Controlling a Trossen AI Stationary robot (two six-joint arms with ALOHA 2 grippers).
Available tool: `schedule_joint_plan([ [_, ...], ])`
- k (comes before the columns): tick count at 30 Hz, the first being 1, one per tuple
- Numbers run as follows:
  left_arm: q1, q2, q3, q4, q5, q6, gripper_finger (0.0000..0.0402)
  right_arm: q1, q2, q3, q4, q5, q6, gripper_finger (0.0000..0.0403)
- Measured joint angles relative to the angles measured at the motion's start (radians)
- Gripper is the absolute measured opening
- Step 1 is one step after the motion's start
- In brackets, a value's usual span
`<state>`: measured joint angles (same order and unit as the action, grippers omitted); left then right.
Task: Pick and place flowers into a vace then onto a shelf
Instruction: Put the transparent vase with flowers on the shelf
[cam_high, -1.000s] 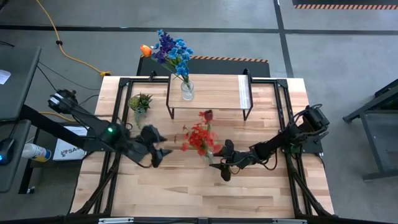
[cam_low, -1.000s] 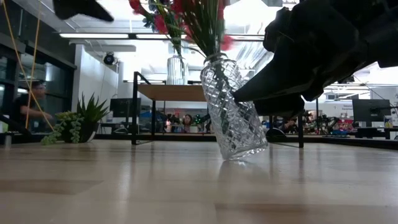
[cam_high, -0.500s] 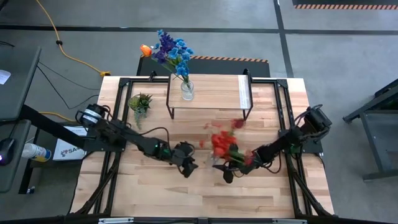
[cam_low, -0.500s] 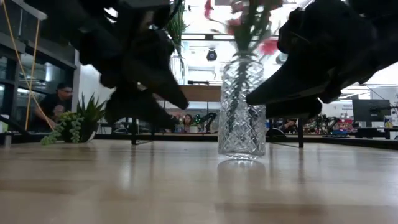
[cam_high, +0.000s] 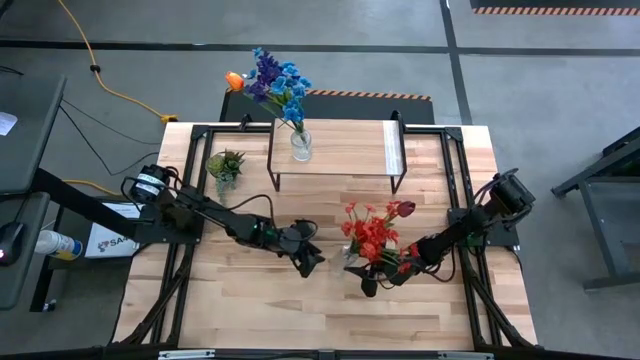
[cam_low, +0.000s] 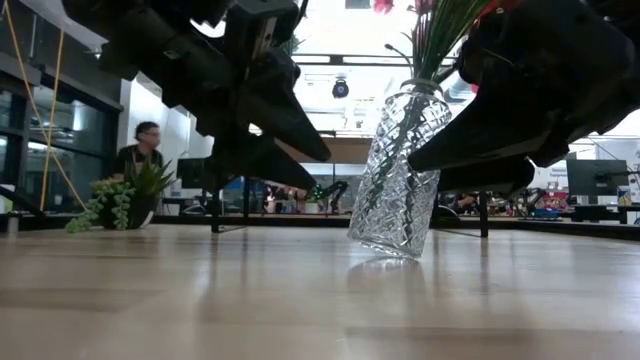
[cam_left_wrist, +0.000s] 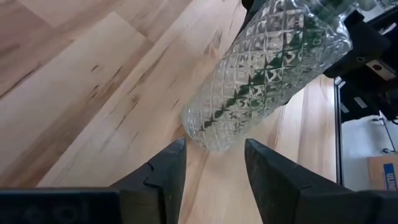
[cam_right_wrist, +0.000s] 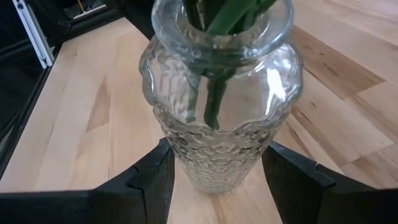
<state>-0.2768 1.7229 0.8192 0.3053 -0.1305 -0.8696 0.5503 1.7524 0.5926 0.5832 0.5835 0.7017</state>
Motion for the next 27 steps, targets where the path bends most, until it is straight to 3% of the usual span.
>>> schedule_joint_plan([
  [19,0.002,-0.001,0.000,0.036,0.009,0.008,0.0195,-0.015,0.004,0.024,0.012,-0.054,-0.051,0.0211],
  [27,0.000,-0.001,0.000,0.039,0.047,0.009,0.0195,-0.019,0.003,0.061,-0.079,-0.040,-0.055,0.0211],
])
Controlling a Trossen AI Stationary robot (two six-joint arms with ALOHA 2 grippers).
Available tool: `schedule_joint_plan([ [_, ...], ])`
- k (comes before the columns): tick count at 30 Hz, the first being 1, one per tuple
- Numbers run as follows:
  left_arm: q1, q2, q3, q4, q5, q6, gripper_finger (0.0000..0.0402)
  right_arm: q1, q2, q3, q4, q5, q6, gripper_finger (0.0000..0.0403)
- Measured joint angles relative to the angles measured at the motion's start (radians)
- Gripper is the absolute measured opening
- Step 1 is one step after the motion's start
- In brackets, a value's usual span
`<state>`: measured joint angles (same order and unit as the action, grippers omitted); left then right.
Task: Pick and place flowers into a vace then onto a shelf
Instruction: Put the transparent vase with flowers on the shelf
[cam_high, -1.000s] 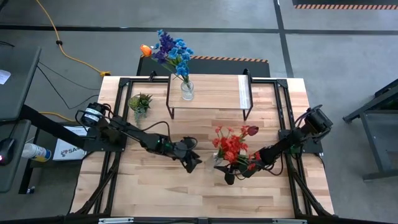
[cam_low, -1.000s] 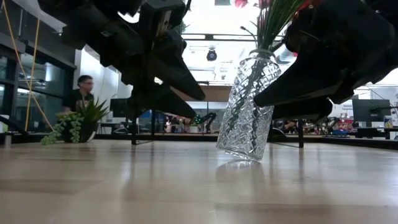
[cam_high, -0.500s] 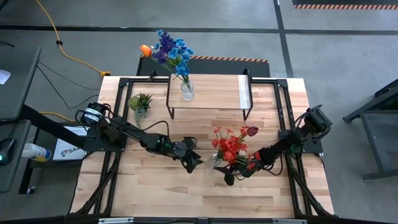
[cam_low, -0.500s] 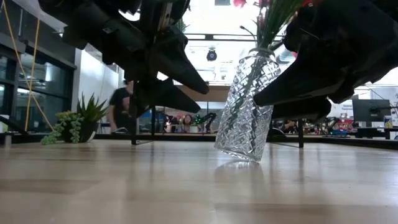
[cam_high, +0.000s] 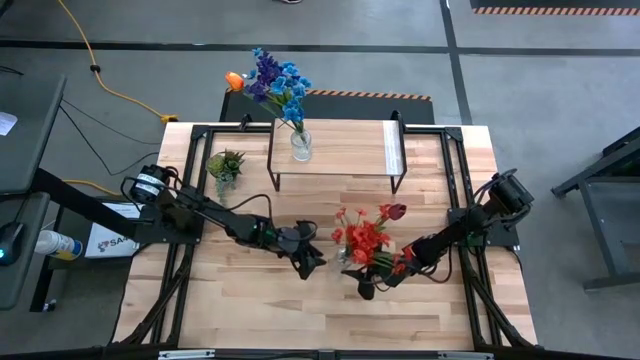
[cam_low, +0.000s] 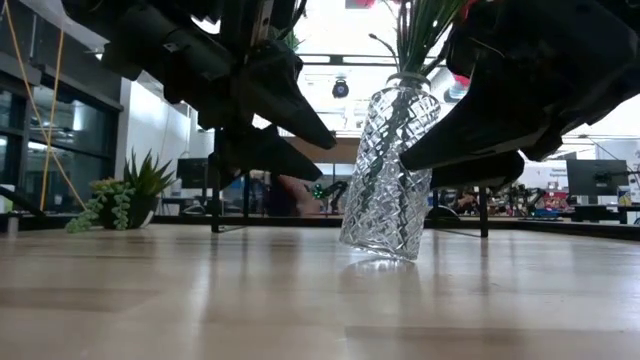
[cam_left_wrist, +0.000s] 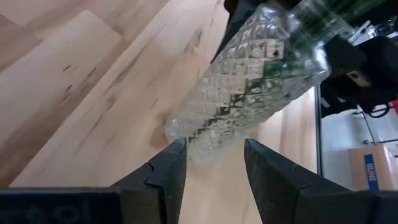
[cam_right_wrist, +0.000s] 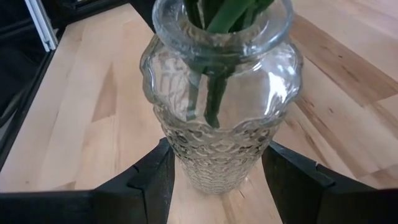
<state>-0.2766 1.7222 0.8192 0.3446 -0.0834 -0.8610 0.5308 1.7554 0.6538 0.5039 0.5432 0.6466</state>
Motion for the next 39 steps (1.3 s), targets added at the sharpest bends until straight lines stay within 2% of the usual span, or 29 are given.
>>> schedule_joint_plan([
  [7,-0.001,0.000,0.000,0.085,-0.001,0.020,0.0195,0.000,0.000,0.007,-0.032,0.014,-0.006,0.0211],
  [30,0.001,0.000,0.000,0.131,-0.008,0.026,0.0196,0.000,0.000,0.011,-0.048,0.029,-0.004,0.0211],
  [39,0.001,0.000,0.000,0.134,-0.019,0.026,0.0198,-0.002,0.001,0.091,-0.201,0.060,-0.065,0.0211],
])
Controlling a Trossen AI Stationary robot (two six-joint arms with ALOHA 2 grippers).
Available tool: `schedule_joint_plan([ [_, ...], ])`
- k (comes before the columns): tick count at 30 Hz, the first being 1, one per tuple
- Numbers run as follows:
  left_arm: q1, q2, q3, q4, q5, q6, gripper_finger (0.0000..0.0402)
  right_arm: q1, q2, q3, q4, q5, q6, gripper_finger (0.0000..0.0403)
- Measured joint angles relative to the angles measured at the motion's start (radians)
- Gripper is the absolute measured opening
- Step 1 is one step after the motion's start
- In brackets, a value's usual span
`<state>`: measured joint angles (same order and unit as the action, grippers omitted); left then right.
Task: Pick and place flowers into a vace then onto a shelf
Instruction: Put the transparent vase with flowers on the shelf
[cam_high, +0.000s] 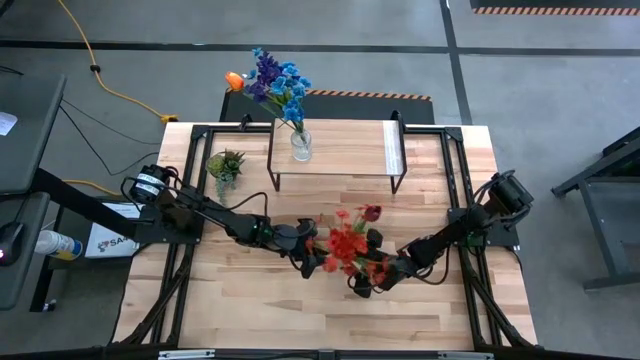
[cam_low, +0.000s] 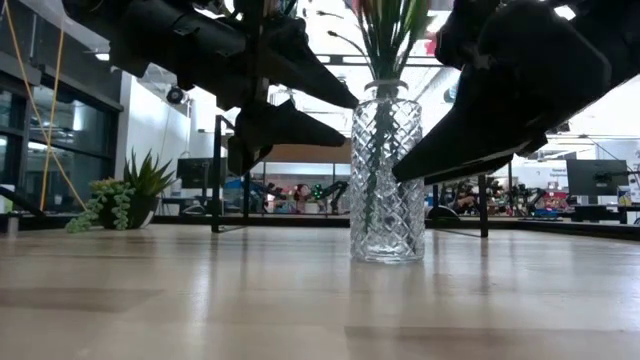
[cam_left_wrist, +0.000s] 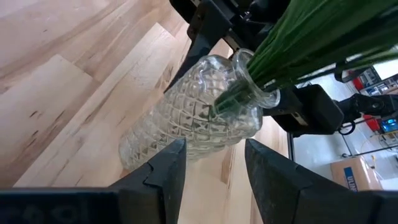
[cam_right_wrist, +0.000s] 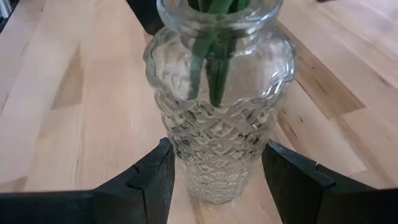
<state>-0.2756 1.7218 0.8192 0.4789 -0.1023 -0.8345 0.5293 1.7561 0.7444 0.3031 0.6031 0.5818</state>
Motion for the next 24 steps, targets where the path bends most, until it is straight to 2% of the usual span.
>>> schedule_joint_plan([
  [3,0.000,0.000,0.000,0.000,-0.005,0.000,0.0215,0.000,0.000,-0.001,-0.001,0.001,0.023,0.0211],
  [14,0.000,0.000,0.000,-0.019,0.013,-0.001,0.0328,0.000,-0.001,-0.001,0.012,-0.026,0.046,0.0213],
  [19,0.000,0.000,0.000,-0.041,0.014,-0.008,0.0347,-0.001,-0.001,-0.001,0.014,-0.029,0.080,0.0228],
  [24,0.000,0.000,0.000,-0.041,0.014,-0.008,0.0346,-0.001,0.000,-0.003,0.004,-0.063,0.095,0.0236],
])
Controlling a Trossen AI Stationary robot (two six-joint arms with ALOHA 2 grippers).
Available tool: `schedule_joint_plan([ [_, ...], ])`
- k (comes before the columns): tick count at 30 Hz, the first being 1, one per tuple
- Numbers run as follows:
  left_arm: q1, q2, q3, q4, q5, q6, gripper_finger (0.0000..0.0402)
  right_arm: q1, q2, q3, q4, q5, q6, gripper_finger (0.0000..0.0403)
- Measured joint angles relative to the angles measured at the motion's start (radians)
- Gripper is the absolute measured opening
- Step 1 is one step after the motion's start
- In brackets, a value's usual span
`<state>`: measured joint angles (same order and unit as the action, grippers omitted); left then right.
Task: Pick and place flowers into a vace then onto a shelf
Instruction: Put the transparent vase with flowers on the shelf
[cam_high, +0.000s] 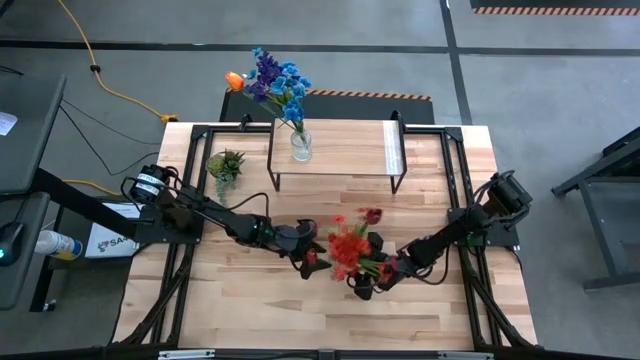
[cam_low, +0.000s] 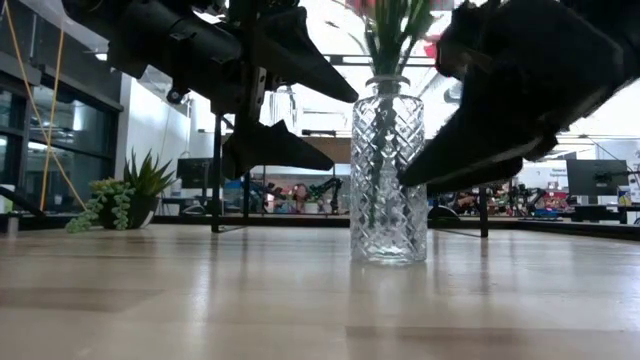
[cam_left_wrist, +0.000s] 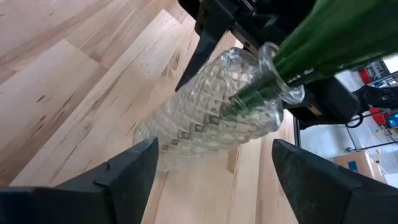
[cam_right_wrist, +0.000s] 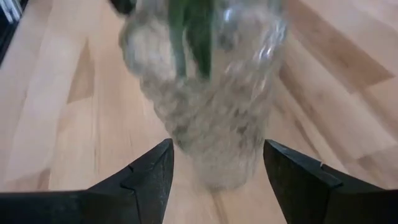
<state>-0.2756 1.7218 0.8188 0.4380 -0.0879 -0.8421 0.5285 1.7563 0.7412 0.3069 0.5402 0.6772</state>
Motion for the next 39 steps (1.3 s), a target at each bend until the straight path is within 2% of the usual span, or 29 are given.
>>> schedule_joint_plan([
  [13,0.000,0.000,0.000,-0.014,0.002,0.000,0.0340,-0.020,0.001,0.000,-0.029,-0.028,-0.001,0.0239],
  [23,0.000,0.000,0.000,-0.025,0.008,0.000,0.0341,-0.051,0.001,0.001,-0.025,-0.105,-0.008,0.0239],
  [39,0.000,0.000,0.000,-0.091,0.035,-0.001,0.0342,-0.053,0.000,0.002,-0.004,-0.078,-0.020,0.0239],
])
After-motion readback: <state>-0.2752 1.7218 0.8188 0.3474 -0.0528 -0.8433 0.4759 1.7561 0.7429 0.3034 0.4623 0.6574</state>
